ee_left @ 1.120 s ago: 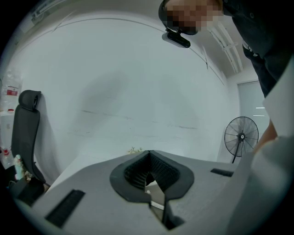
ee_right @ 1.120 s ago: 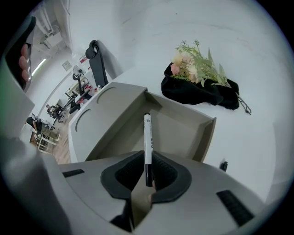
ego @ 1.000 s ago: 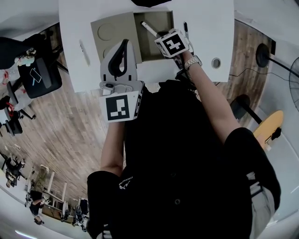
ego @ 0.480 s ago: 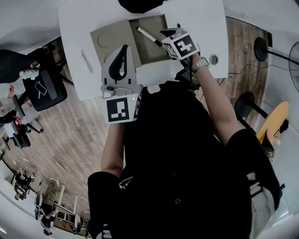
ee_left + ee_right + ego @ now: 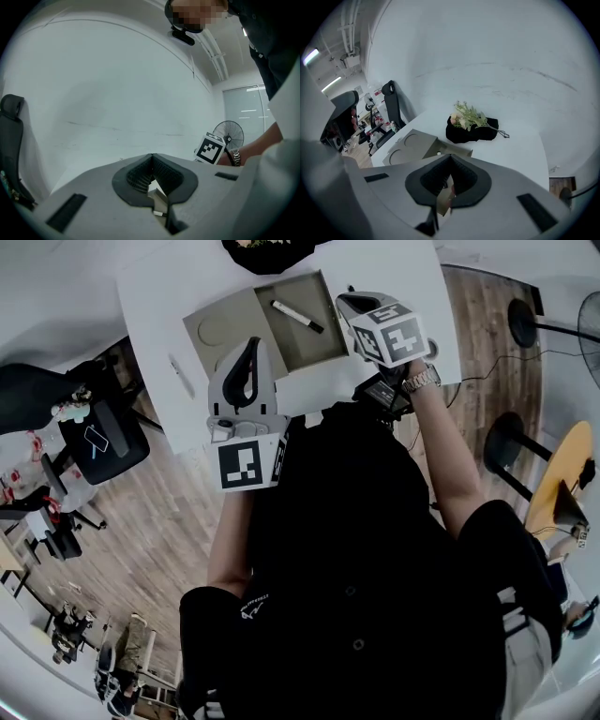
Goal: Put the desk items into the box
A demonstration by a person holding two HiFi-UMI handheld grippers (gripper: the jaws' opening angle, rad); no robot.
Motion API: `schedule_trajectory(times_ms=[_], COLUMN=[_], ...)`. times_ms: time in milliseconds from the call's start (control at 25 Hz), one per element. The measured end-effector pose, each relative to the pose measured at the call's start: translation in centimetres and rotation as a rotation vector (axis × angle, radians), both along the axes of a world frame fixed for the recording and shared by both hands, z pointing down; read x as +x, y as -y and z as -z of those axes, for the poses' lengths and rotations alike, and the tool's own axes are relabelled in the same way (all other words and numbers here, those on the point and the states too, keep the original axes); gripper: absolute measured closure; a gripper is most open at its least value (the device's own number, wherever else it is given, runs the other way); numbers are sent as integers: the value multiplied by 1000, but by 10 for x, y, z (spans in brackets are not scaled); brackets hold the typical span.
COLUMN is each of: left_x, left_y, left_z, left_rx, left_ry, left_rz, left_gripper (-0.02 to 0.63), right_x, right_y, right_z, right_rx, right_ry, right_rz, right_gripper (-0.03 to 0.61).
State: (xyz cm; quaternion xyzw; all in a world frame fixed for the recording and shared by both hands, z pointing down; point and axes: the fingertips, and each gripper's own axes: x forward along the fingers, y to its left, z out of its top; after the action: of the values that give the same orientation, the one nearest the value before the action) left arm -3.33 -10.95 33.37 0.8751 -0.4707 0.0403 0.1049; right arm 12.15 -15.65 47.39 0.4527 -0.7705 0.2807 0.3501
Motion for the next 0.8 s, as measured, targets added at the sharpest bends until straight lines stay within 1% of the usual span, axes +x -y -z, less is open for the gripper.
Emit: schedule_trajectory(times_ms=[160, 400, 600, 800], left_x=[-1, -8, -16, -25], left_y=[-6, -18, -27, -36], left_z=[7, 15, 21, 24], left_rx=[24, 48, 60, 69], left_ry=[-3, 1, -3, -2], left_rz=[-33, -65, -63, -55], left_gripper=[606, 606, 606, 606], right_x=[8, 8, 6, -5], right_y=[-10, -28, -42, -54], right_z=[26, 69, 103, 139], right_rx=[62, 165, 240, 331], right_ry=[4, 32, 44, 79], right_rz=[-43, -98, -114, -128], right_gripper=[580, 578, 580, 578])
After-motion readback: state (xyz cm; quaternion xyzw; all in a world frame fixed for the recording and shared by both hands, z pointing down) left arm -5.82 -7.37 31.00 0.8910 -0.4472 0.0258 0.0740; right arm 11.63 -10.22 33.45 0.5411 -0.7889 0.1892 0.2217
